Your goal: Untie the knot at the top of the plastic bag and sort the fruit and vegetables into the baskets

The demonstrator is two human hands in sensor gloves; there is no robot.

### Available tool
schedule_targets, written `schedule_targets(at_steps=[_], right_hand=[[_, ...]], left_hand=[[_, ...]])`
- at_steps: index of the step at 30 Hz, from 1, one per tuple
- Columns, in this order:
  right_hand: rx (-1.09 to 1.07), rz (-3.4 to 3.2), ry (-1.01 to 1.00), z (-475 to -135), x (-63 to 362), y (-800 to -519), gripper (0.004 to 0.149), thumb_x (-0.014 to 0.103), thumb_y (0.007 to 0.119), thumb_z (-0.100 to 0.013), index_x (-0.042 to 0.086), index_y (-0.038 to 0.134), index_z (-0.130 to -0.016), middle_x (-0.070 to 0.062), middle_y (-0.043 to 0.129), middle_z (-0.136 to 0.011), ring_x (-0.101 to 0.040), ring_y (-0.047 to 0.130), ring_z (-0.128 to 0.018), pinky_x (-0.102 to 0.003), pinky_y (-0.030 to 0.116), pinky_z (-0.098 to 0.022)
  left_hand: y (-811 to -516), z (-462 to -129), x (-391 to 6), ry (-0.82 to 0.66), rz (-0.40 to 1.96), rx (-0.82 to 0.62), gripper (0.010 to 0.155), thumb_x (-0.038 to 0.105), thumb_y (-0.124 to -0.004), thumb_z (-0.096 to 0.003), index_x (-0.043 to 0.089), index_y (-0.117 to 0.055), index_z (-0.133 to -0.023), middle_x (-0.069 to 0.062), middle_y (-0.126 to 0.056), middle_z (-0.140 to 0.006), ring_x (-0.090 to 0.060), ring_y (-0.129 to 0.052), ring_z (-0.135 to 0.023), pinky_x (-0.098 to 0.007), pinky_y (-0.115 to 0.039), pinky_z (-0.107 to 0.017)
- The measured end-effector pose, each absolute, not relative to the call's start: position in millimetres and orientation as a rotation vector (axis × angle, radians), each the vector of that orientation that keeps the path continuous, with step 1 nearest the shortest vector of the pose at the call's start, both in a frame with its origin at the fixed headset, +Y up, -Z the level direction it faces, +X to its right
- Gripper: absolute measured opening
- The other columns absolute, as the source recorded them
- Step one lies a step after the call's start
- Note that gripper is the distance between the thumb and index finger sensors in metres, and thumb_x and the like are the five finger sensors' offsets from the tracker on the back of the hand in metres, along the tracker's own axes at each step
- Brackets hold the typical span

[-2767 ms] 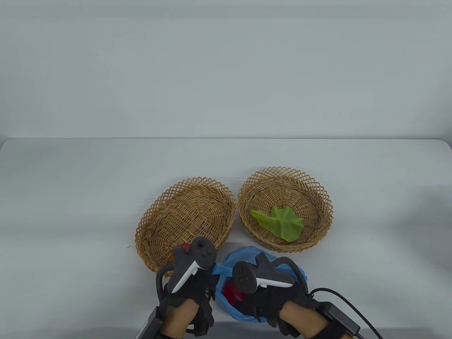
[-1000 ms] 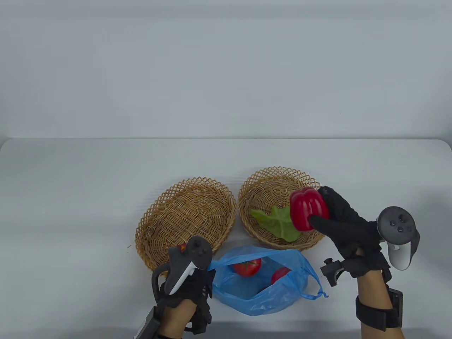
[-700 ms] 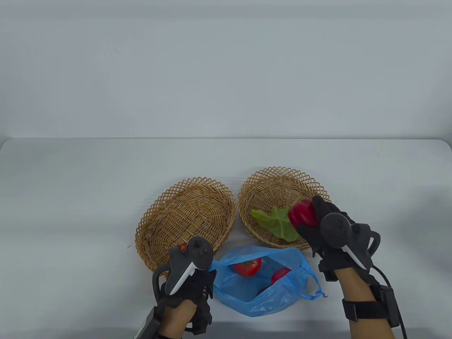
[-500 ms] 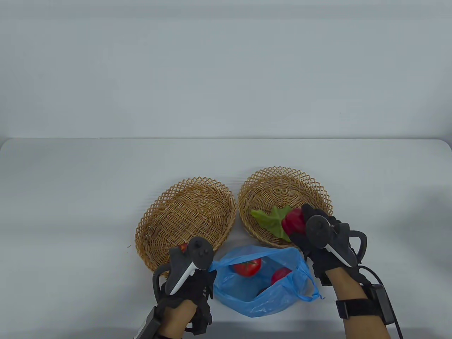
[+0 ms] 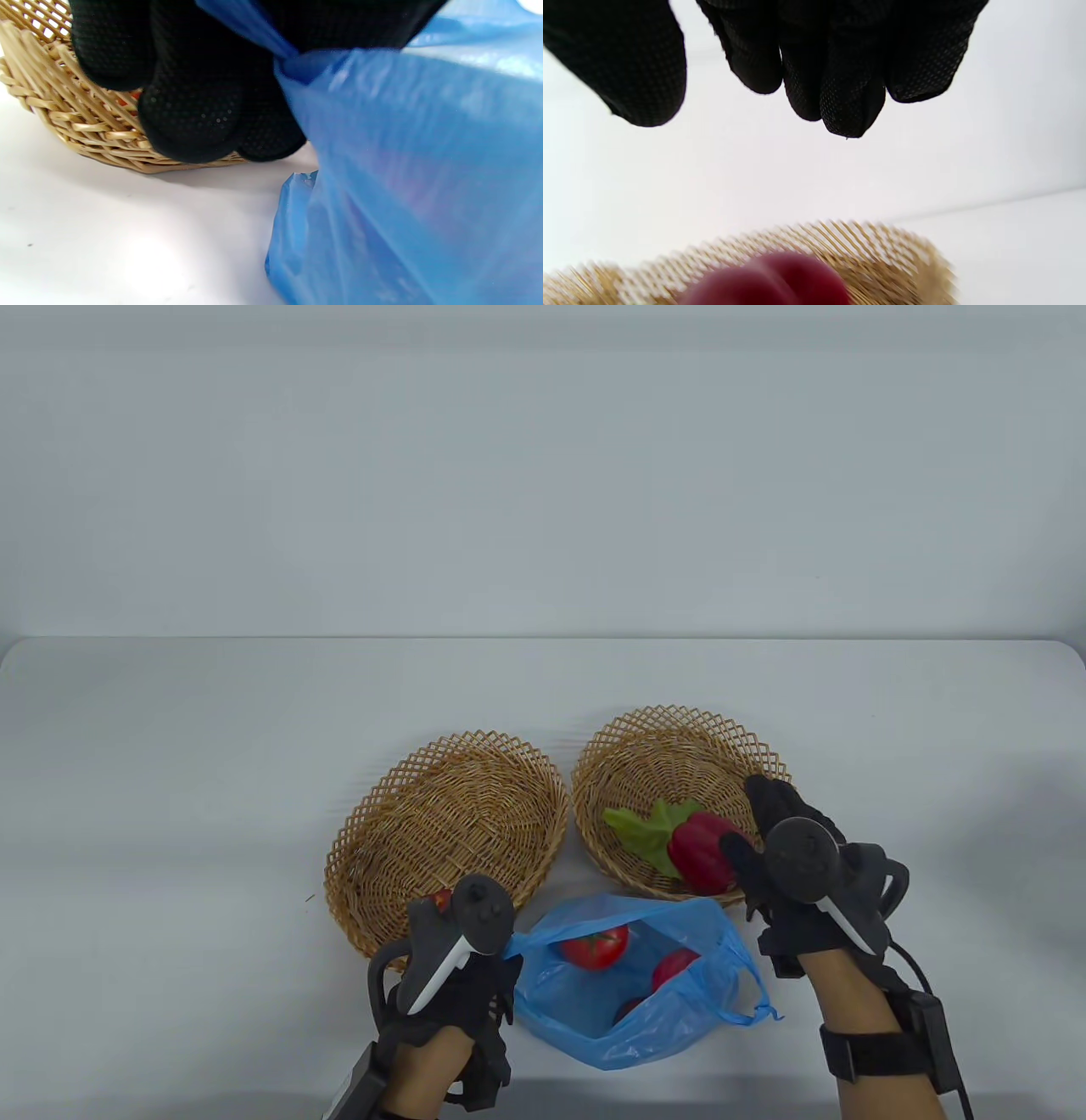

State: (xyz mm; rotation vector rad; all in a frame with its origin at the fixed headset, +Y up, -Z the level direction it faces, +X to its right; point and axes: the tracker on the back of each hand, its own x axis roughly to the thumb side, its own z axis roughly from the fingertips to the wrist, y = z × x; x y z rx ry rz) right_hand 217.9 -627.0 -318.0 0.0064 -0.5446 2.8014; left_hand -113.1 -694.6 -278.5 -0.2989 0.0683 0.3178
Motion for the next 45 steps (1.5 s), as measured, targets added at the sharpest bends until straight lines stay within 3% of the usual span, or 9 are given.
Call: schedule_targets(at_steps=[7,14,20,22,25,31,36,40,45], right_hand=[[0.562,2.837,-0.498,-264,152,-589,0.046,0.040,0.089,-0.042,0.027,0.083,-0.086,-0.005,0.098,-0.085,-0.026,0.102,-0.073,-0.049,0.079,-0.063],[0.850,3.150,-0.175,-261,90,-648,0.041,0.035,0.094,-0.039,0.029,0.089,-0.079,-0.002,0.106,-0.073,-0.015,0.115,-0.053,-0.039,0.094,-0.048],[0.851,3.267,0.205,-273,83,-683,0.062,0.043,0.097,-0.034,0.026,0.080,-0.091,-0.007,0.099,-0.084,-0.012,0.113,-0.039,-0.037,0.095,-0.037],[0.836,3.329,0.234,-273,81,-686,0.078,0.050,0.097,-0.031,0.024,0.070,-0.099,-0.009,0.094,-0.090,-0.013,0.109,-0.042,-0.040,0.091,-0.041],[0.815,3.398,0.173,-270,78,-688,0.093,0.057,0.095,-0.030,0.024,0.056,-0.107,-0.013,0.078,-0.104,-0.028,0.095,-0.073,-0.052,0.078,-0.059],[0.867,3.301,0.245,-276,73,-709,0.100,0.062,0.085,-0.035,0.031,0.029,-0.111,-0.014,0.029,-0.122,-0.043,0.036,-0.112,-0.066,0.046,-0.077],[0.834,3.186,0.383,-287,76,-717,0.097,0.060,0.086,-0.035,0.038,0.028,-0.109,-0.006,0.024,-0.121,-0.039,0.030,-0.115,-0.066,0.041,-0.079],[0.834,3.159,0.293,-286,76,-713,0.091,0.057,0.088,-0.034,0.038,0.037,-0.107,-0.005,0.040,-0.121,-0.037,0.058,-0.112,-0.065,0.051,-0.078],[0.838,3.192,0.160,-282,73,-712,0.080,0.059,0.088,-0.033,0.038,0.048,-0.100,-0.008,0.052,-0.118,-0.033,0.067,-0.107,-0.063,0.054,-0.077]], left_hand=[[-695,-278,-112,0.058,0.320,-0.296,0.043,0.039,-0.085,-0.0451,0.023,-0.086,-0.085,0.002,-0.104,-0.060,-0.023,-0.105,-0.046,-0.048,-0.079,-0.056],[-695,-278,-111,0.052,0.322,-0.303,0.043,0.039,-0.085,-0.0451,0.023,-0.086,-0.085,0.002,-0.104,-0.060,-0.023,-0.105,-0.046,-0.048,-0.079,-0.056],[-695,-278,-111,0.049,0.323,-0.308,0.043,0.039,-0.085,-0.0452,0.023,-0.086,-0.085,0.002,-0.104,-0.061,-0.023,-0.105,-0.046,-0.048,-0.079,-0.056],[-696,-278,-110,0.047,0.326,-0.312,0.043,0.039,-0.085,-0.0452,0.023,-0.086,-0.085,0.002,-0.104,-0.061,-0.023,-0.105,-0.046,-0.048,-0.079,-0.056],[-696,-278,-109,0.044,0.324,-0.319,0.043,0.039,-0.085,-0.0453,0.023,-0.086,-0.085,0.002,-0.104,-0.061,-0.023,-0.105,-0.047,-0.048,-0.079,-0.056],[-697,-278,-108,0.040,0.318,-0.330,0.043,0.039,-0.085,-0.0453,0.023,-0.086,-0.085,0.002,-0.104,-0.061,-0.023,-0.105,-0.047,-0.048,-0.079,-0.056],[-697,-279,-108,0.043,0.315,-0.334,0.043,0.039,-0.085,-0.0453,0.023,-0.086,-0.086,0.002,-0.104,-0.061,-0.023,-0.105,-0.047,-0.048,-0.079,-0.056],[-697,-279,-108,0.050,0.313,-0.337,0.043,0.039,-0.085,-0.0453,0.023,-0.086,-0.085,0.001,-0.104,-0.061,-0.023,-0.105,-0.047,-0.048,-0.079,-0.056],[-697,-279,-109,0.054,0.315,-0.337,0.043,0.039,-0.085,-0.0453,0.023,-0.086,-0.085,0.003,-0.104,-0.061,-0.023,-0.105,-0.047,-0.048,-0.079,-0.056]])
